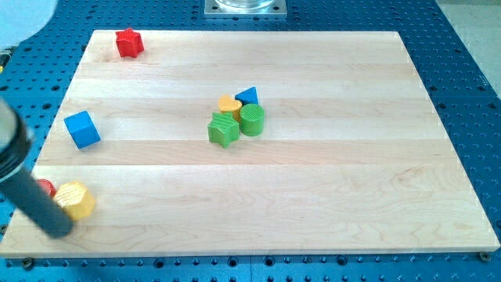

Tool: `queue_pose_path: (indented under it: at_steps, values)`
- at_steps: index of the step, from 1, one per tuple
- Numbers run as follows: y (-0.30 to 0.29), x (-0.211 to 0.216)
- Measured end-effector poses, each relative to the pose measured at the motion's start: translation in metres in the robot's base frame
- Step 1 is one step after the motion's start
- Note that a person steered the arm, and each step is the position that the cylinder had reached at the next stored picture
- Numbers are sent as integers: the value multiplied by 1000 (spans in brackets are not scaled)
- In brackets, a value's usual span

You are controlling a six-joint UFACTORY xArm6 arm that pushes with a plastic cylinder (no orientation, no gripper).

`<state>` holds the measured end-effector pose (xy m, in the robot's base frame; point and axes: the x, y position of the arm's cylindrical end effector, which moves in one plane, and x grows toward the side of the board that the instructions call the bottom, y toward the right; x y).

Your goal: Slightly push the hexagon upwards

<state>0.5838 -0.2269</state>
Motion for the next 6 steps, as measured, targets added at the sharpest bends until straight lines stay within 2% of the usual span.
queue_pose_path:
  at_steps: [1, 2, 3, 4, 6]
  values:
    - [25, -21]
    - [37, -69]
    - [38, -94]
    - [4, -75]
    - [61, -154]
